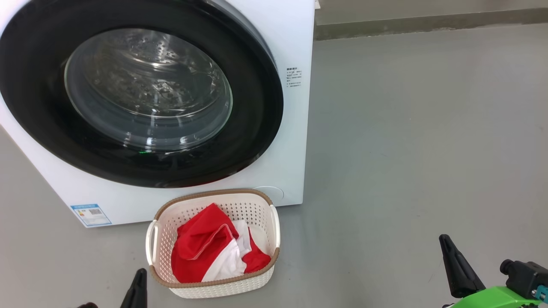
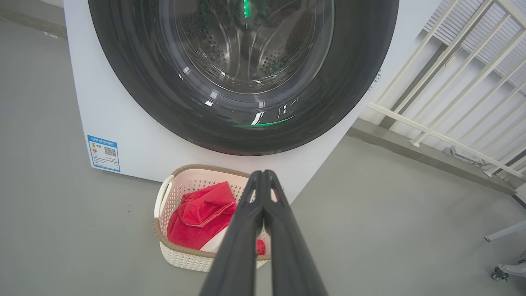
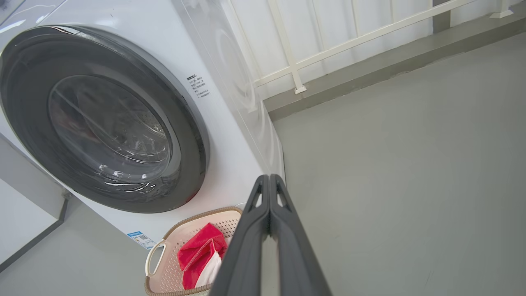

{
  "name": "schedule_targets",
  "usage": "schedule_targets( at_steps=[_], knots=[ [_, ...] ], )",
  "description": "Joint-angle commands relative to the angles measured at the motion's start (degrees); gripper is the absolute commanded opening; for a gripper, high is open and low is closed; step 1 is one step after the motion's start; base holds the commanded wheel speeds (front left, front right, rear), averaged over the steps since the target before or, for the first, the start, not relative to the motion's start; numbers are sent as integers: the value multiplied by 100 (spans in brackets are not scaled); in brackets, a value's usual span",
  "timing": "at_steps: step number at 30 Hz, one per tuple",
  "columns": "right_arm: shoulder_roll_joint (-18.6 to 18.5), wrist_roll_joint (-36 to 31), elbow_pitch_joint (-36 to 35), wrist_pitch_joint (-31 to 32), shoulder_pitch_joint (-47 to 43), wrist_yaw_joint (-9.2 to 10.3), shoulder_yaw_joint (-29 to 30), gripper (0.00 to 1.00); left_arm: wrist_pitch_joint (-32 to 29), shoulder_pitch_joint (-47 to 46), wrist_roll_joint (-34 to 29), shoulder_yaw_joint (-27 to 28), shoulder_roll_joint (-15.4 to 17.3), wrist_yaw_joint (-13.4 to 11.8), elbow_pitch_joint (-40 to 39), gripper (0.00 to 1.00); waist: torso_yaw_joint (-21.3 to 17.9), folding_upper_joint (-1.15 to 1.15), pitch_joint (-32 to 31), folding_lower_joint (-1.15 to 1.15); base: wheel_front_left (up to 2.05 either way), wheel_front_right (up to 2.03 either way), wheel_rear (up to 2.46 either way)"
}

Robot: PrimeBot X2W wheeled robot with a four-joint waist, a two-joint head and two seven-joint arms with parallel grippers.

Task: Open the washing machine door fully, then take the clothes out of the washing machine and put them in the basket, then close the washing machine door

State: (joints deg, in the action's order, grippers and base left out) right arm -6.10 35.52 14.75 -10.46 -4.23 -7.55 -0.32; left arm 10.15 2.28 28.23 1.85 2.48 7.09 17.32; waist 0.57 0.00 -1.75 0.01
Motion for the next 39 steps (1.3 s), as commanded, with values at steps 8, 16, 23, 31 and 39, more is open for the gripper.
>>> schedule_targets(
  at_steps=[8,16,23,31,39],
  knots=[
    [-22,518,-128,164,330,2,100,0,-134,-298,596,114,43,12,-178,0,-5,0,15,-1,0,0,0],
    [8,971,-123,298,392,2,151,0,-268,-346,1106,145,43,14,-191,0,-9,0,31,-1,0,0,0],
    [34,1368,-119,416,447,3,196,0,-387,-389,1553,173,42,16,-202,0,-13,0,45,-1,0,0,0],
    [64,1823,-114,551,510,3,247,0,-522,-437,2064,205,42,19,-216,0,-18,0,60,-1,0,0,0],
    [93,2275,-109,686,573,3,299,0,-657,-485,2573,236,42,21,-229,0,-22,0,76,-1,0,0,0]
  ],
)
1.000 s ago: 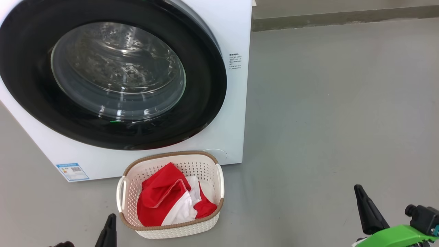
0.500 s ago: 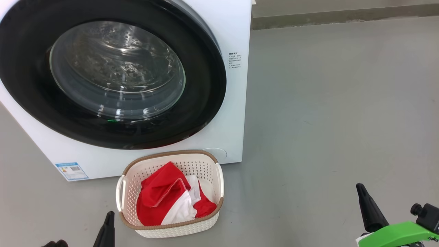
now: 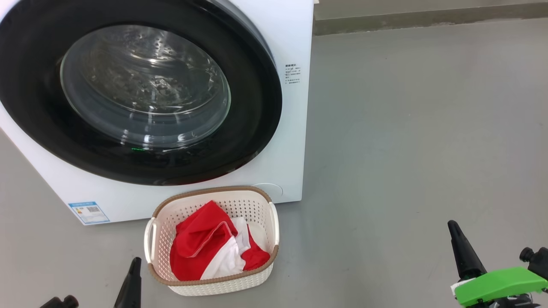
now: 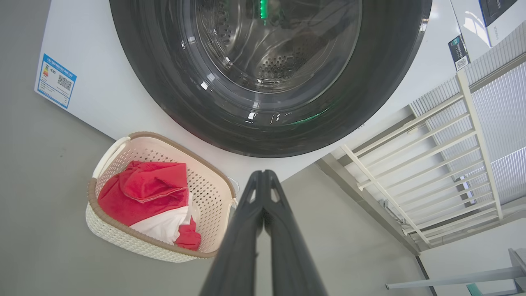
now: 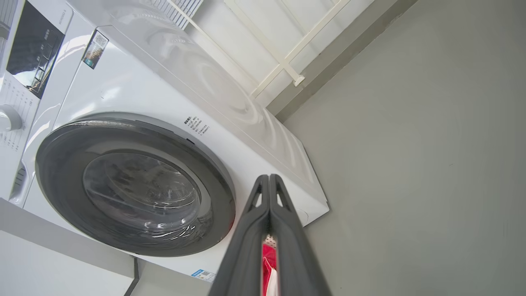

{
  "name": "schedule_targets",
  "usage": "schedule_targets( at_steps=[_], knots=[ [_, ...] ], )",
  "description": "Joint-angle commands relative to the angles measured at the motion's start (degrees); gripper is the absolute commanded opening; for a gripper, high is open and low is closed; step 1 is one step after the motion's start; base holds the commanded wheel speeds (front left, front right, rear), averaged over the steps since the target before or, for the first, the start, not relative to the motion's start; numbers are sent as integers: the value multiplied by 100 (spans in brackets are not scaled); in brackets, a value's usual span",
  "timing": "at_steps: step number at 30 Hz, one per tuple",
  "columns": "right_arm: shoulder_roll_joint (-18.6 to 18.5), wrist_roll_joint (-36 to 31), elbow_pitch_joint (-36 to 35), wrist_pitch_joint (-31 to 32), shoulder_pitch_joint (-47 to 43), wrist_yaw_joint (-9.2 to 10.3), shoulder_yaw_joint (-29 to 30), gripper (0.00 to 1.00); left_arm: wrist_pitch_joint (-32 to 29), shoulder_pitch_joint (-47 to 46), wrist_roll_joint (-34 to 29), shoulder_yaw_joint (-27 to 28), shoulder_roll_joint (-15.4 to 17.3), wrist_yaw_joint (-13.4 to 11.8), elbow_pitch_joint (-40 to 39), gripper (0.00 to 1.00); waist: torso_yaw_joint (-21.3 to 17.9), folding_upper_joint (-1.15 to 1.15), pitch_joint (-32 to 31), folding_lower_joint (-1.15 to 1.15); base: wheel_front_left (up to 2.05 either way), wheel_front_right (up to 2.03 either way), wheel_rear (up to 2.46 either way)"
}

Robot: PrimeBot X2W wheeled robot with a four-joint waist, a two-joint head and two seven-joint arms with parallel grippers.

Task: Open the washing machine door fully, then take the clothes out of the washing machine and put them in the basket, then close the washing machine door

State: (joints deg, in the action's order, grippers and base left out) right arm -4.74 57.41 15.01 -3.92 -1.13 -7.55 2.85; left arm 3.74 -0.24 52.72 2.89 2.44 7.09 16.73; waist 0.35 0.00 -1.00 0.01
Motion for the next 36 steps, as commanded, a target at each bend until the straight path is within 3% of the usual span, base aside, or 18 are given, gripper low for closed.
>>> schedule_targets(
  at_steps=[1,36],
  knots=[
    [-39,143,-135,48,270,3,-12,0,-34,-239,188,136,45,22,-171,0,-1,0,2,-1,0,0,0],
    [93,2127,-114,639,545,5,214,0,-624,-451,2424,272,44,32,-229,0,-21,0,71,-1,0,0,0]
  ],
)
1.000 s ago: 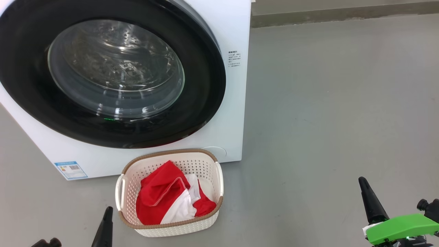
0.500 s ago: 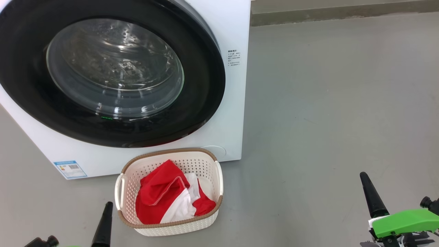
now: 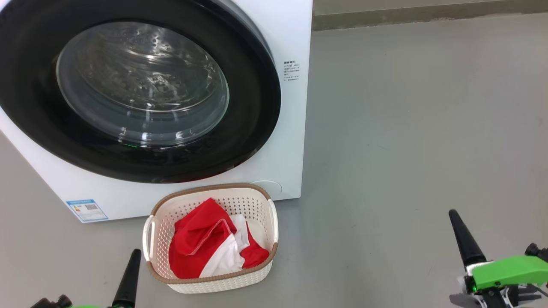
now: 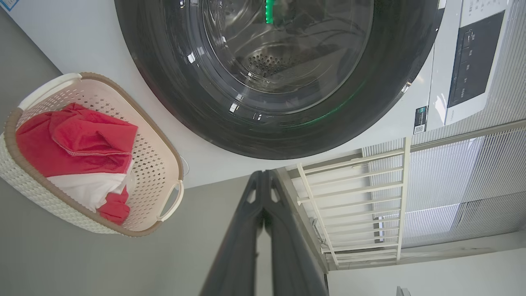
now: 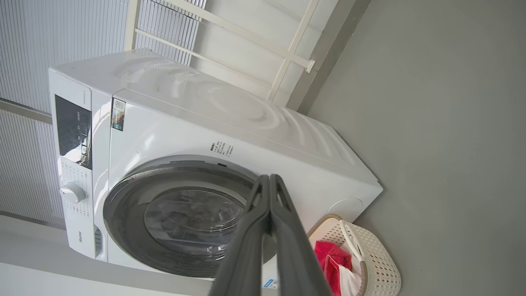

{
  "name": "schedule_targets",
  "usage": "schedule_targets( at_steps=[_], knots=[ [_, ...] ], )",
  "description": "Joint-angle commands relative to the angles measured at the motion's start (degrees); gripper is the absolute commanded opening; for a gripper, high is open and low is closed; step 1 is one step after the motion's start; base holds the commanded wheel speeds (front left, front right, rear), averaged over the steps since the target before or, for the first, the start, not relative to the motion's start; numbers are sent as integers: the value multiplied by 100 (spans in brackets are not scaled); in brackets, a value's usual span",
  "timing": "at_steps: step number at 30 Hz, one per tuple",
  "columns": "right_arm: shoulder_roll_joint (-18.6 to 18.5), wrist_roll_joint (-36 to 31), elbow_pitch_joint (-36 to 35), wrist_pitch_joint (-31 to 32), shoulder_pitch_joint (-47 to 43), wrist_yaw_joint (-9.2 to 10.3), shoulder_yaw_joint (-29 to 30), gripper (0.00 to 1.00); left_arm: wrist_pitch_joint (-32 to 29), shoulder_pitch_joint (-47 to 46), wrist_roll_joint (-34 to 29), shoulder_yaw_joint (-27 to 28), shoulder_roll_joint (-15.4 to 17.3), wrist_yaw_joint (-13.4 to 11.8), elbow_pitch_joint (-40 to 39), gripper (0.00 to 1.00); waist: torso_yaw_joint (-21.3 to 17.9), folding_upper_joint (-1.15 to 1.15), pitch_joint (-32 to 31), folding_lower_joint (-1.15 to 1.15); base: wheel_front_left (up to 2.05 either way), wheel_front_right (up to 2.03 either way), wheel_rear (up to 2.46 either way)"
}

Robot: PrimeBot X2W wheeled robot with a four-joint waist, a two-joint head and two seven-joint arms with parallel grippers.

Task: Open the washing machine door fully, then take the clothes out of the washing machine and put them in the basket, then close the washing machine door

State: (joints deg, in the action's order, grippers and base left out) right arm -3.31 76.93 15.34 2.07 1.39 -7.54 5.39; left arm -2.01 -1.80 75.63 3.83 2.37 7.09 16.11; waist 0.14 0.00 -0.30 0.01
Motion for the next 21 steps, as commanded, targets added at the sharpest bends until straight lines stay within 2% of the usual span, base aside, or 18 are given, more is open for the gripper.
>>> schedule_targets(
  at_steps=[1,21],
  knots=[
    [-46,232,-146,57,300,4,-33,0,-66,-301,198,183,52,33,-169,0,-1,0,3,0,0,0,0],
    [26,1308,-134,379,449,5,90,0,-386,-416,1411,256,51,38,-201,0,-12,0,40,0,0,0,0]
  ],
)
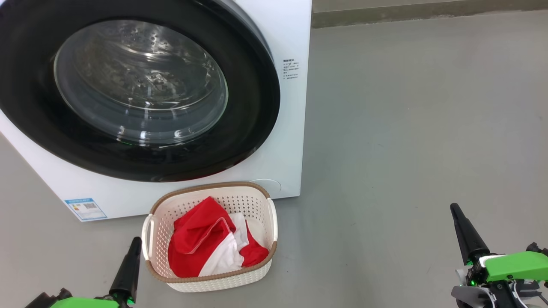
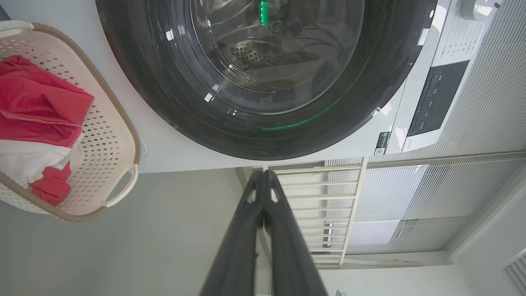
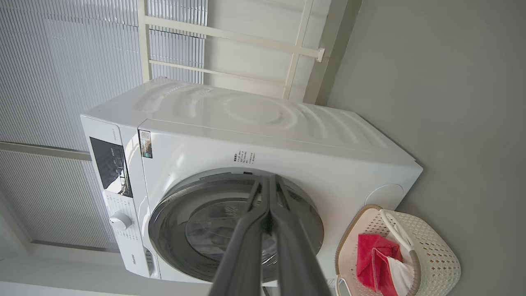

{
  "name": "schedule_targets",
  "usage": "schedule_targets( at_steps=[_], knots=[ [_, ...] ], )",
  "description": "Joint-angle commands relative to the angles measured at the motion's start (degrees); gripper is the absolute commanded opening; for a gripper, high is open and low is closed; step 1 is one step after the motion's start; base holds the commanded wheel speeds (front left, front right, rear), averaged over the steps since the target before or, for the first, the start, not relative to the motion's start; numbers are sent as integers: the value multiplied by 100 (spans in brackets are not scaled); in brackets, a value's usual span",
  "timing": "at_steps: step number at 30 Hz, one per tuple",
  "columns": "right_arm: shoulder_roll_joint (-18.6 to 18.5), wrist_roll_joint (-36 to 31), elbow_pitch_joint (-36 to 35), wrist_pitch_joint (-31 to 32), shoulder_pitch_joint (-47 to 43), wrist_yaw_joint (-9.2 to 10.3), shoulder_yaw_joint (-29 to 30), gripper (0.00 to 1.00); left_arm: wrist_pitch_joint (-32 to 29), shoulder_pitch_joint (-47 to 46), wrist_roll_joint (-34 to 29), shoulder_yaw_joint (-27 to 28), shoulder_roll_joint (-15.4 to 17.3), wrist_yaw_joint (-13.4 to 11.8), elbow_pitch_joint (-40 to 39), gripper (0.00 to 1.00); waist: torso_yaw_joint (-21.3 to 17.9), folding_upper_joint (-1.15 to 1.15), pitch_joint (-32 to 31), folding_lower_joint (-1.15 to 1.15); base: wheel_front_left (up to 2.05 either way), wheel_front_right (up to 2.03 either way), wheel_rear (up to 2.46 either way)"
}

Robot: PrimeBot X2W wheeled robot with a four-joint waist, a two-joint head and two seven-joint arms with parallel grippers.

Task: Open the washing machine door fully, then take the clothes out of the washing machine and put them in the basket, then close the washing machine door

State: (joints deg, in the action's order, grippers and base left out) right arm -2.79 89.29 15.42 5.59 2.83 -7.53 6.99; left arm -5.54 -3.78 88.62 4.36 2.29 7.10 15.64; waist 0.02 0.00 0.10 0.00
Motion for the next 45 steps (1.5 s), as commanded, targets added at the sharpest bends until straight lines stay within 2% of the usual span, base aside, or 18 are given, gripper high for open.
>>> schedule_targets(
  at_steps=[1,4,45],
  knots=[
    [-23,128,-141,44,314,4,-64,0,-49,-224,175,207,59,38,-155,0,0,0,2,0,0,0,0],
    [-13,286,-140,91,336,4,-46,0,-96,-241,353,218,59,39,-160,0,-2,0,7,0,0,0,0],
    [-11,284,-140,93,336,4,-43,0,-95,-241,354,217,59,39,-160,0,-2,0,7,0,0,0,0]
  ],
)
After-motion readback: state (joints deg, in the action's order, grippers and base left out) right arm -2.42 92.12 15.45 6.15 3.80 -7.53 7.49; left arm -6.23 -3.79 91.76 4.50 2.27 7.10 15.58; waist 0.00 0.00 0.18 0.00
